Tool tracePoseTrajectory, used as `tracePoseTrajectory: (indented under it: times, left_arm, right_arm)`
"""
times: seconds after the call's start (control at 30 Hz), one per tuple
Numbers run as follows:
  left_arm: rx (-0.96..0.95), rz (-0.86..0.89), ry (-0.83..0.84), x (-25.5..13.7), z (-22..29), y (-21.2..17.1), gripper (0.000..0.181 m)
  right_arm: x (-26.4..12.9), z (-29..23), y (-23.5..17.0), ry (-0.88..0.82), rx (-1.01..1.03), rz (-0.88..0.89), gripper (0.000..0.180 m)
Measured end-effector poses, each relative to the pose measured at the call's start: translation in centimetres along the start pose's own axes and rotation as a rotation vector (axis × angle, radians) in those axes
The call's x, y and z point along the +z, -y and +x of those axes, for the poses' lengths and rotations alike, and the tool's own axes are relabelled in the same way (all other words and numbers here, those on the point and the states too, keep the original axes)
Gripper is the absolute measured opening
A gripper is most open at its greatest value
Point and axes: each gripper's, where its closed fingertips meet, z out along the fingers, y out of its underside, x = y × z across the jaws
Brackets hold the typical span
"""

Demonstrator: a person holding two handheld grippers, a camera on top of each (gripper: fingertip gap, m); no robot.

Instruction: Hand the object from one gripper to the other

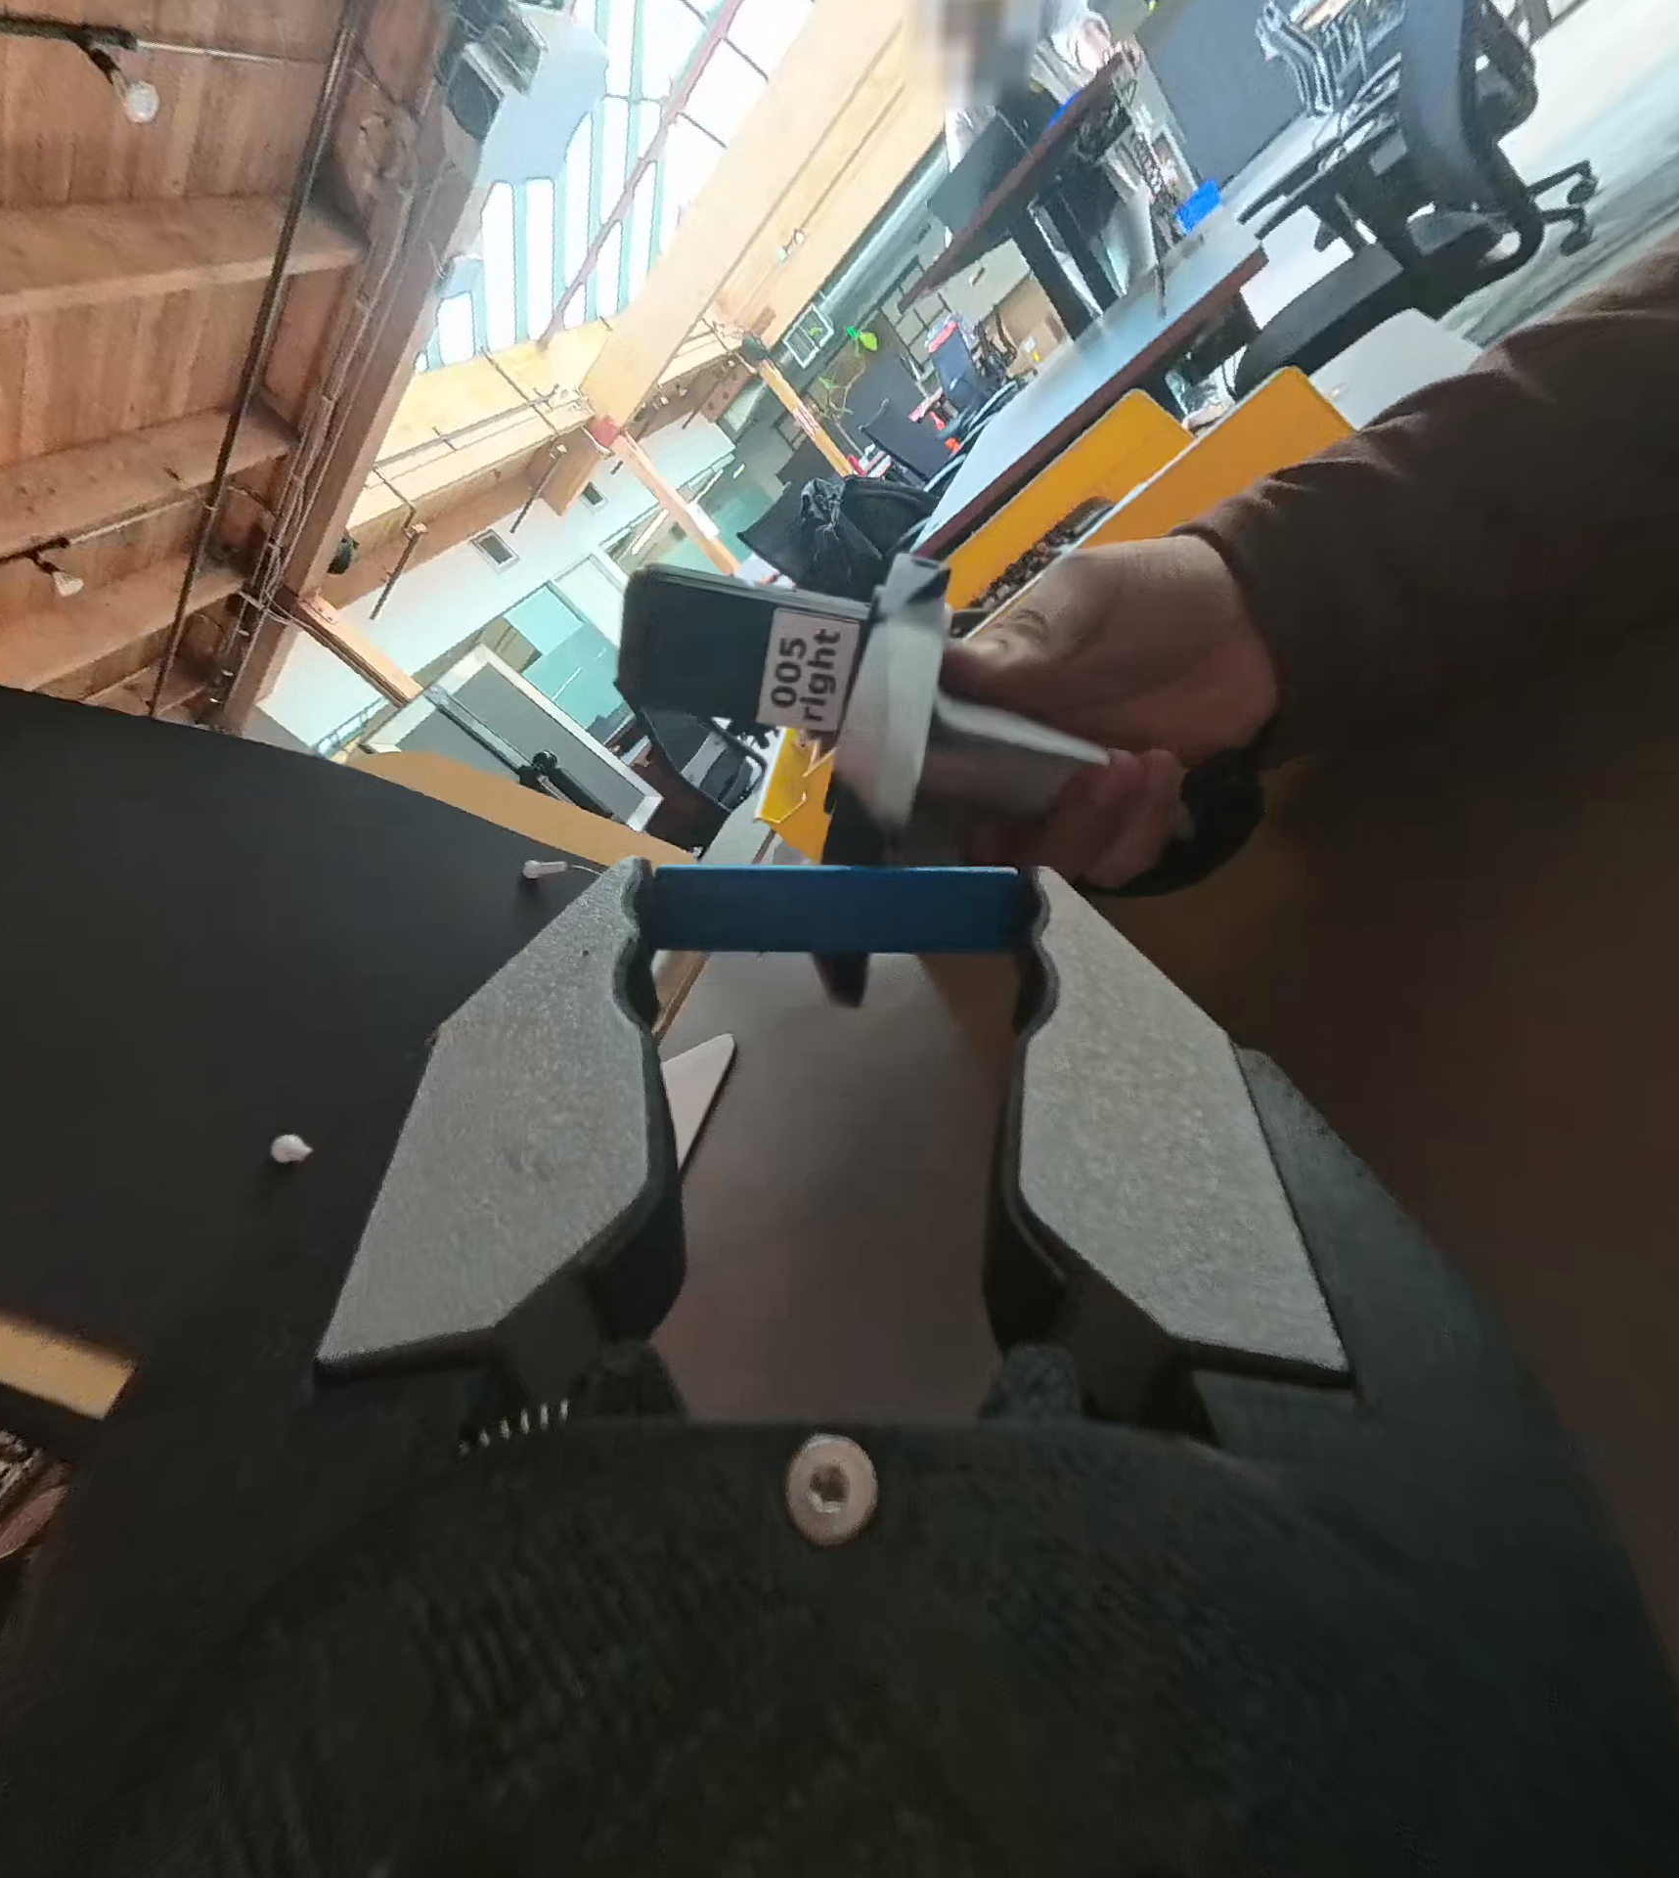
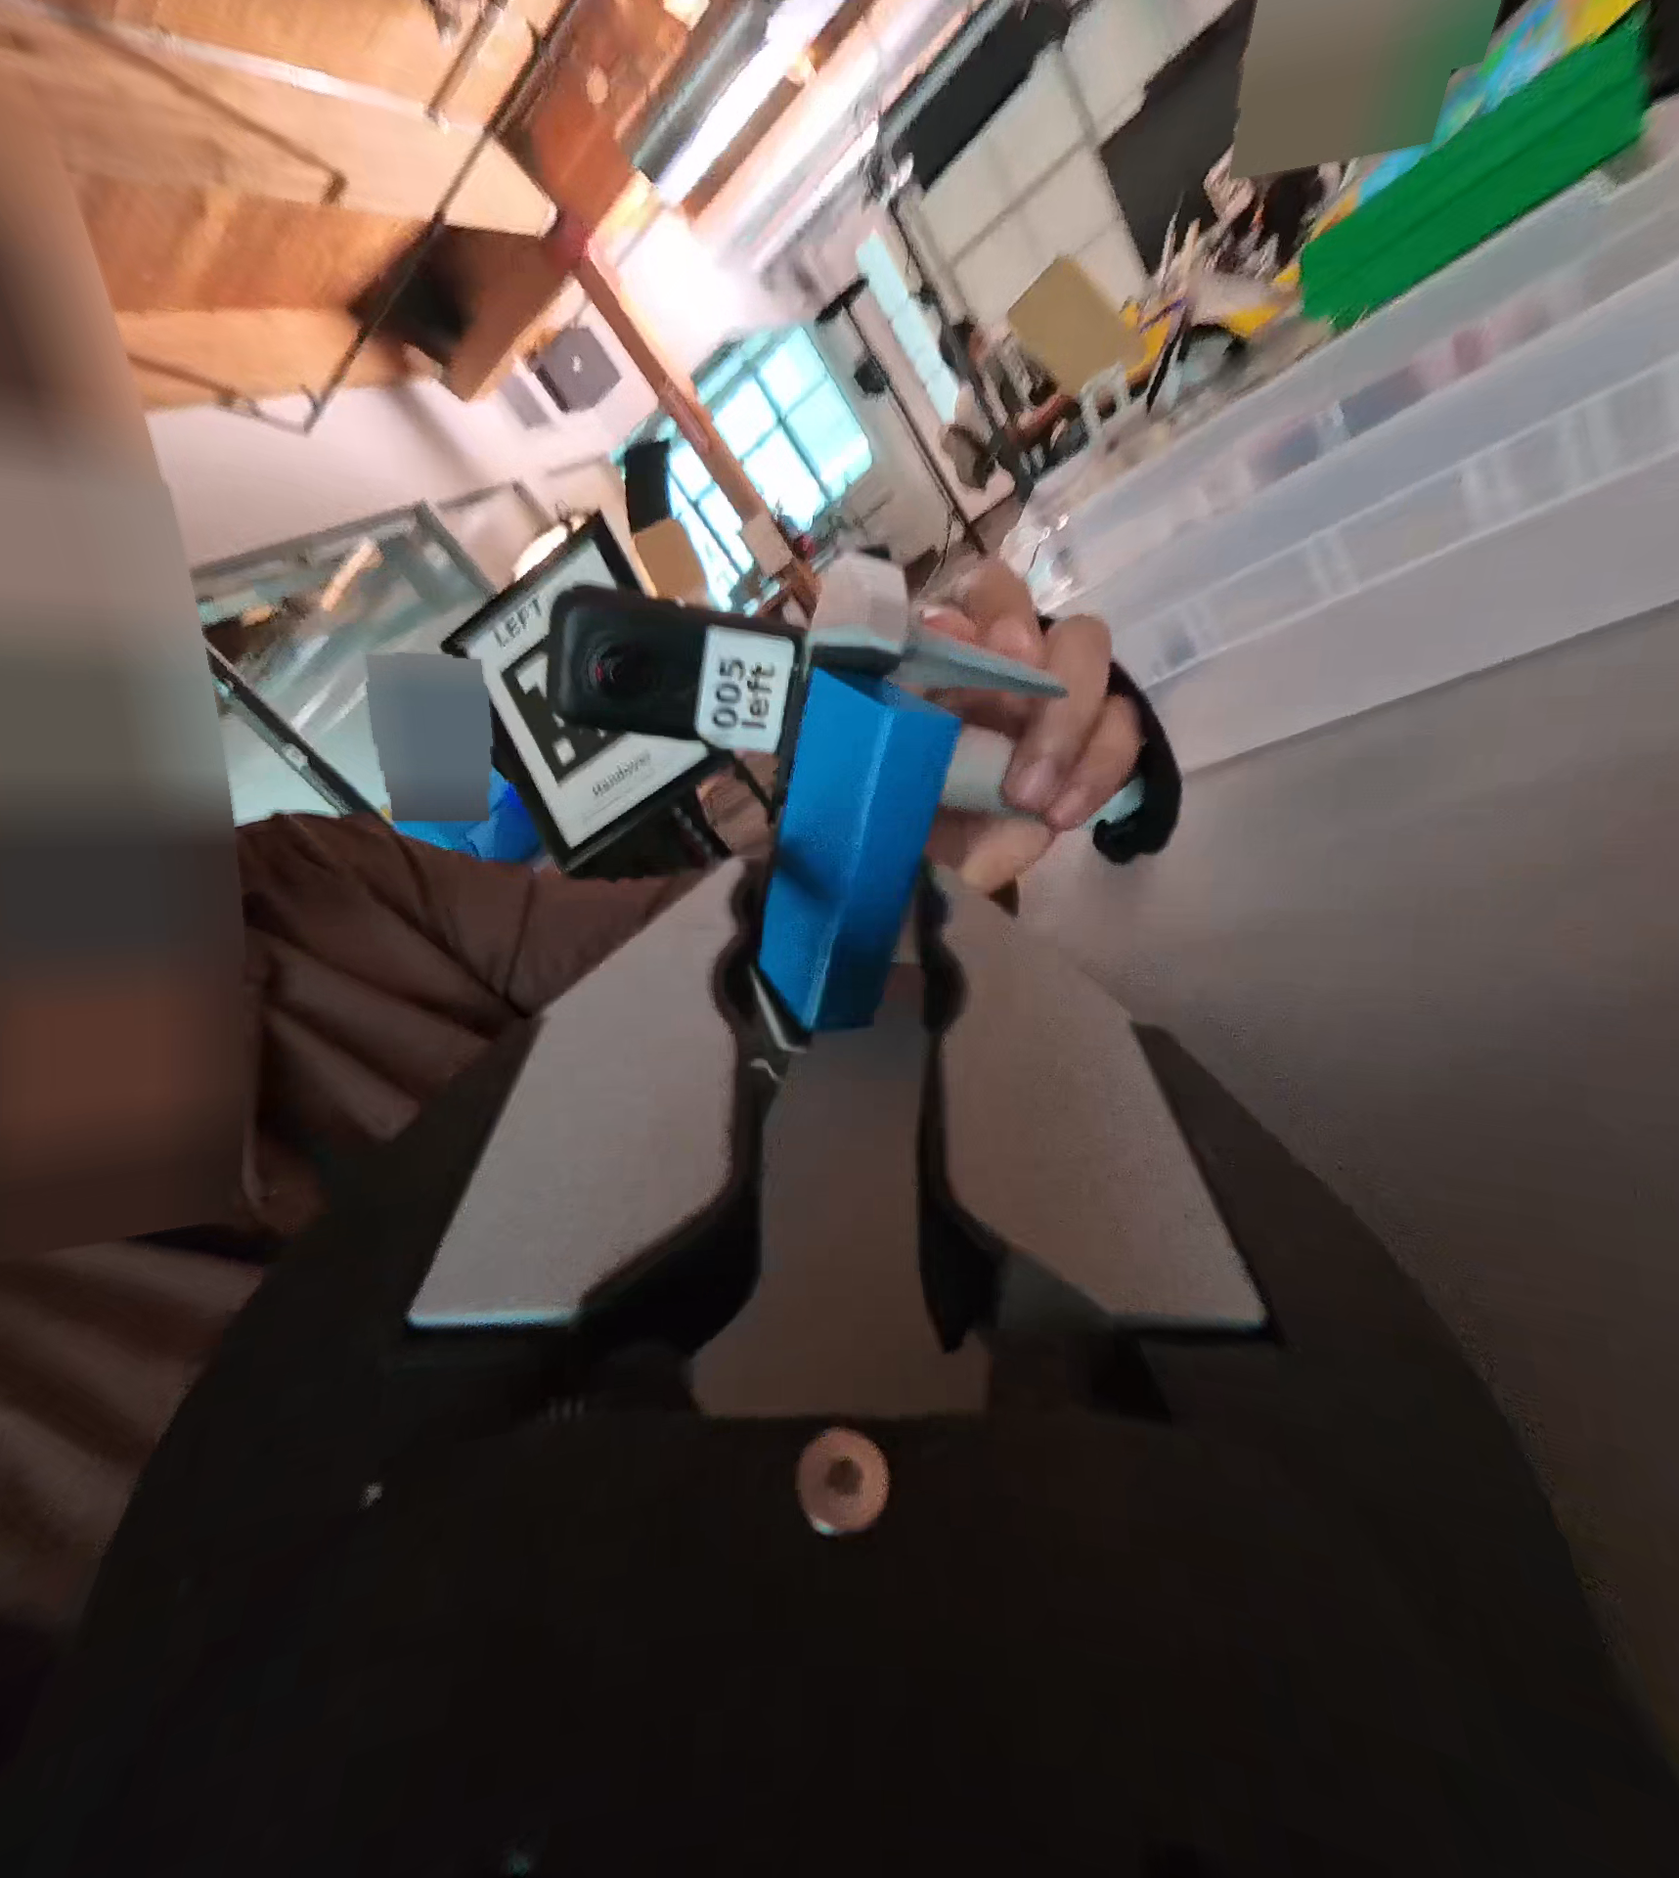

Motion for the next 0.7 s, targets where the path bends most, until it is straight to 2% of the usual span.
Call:
tracePoseTrajectory:
  times: [0.1,0.2,0.43,0.57,0.7]
  left_arm:
    - [-0.02,-0.046,0.02,0.2,-0.1,-0.8,0.067]
    - [-0.097,-0.116,0.025,0.0,-0.3,-2.1,0.063]
    - [-0.239,-0.208,0.049,0.1,-0.9,-4.3,0.061]
    - [-0.373,-0.165,0.039,0.8,-0.6,-3.6,0.047]
    - [-0.453,-0.114,0.037,1.3,-0.8,-3.0,0.049]
  right_arm:
    - [-0.1,0.2,0.1,-0.023,-0.029,-0.005,0.015]
    - [-1.4,1.7,0.7,-0.194,-0.169,-0.013,0.012]
    - [-3.7,1.7,4.1,-0.356,-0.312,0.172,0.013]
    - [-3.5,1.1,4.9,-0.34,-0.366,0.244,0.012]
    - [-2.3,0.7,4.5,-0.298,-0.364,0.238,0.012]
